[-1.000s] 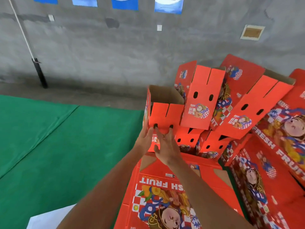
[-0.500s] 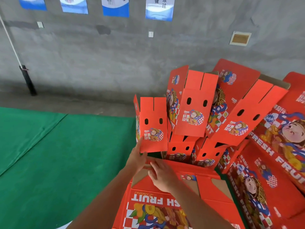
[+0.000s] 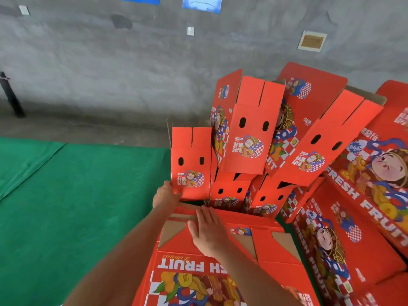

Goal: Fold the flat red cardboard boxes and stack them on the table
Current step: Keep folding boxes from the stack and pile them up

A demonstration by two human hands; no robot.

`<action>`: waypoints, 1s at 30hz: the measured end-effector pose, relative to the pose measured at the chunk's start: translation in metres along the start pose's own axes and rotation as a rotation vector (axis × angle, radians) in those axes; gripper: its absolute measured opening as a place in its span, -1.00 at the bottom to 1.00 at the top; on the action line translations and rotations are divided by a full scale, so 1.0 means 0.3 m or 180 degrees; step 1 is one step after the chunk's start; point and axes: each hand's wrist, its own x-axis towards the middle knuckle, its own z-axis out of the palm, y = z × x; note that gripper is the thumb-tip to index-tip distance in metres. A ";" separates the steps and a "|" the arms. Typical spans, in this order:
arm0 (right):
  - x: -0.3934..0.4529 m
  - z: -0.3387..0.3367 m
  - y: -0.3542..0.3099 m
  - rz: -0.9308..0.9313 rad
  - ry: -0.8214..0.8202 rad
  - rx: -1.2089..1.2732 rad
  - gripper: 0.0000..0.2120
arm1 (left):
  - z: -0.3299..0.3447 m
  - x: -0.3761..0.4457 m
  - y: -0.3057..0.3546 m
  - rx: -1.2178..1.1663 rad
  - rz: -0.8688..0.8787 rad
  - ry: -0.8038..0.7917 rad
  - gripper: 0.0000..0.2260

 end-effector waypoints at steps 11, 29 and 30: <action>-0.077 0.048 0.012 0.0171 0.1469 0.0270 -0.59 | 0.010 -0.177 -0.030 0.0777 0.0275 0.0109 -0.56; -1.123 0.078 0.406 0.2525 0.0796 0.0492 0.06 | 0.072 -1.168 -0.220 0.1109 0.0805 -0.0077 -0.35; -1.180 0.088 0.419 0.2745 0.0779 0.0663 0.12 | 0.082 -1.215 -0.217 0.1064 0.0827 -0.0095 -0.35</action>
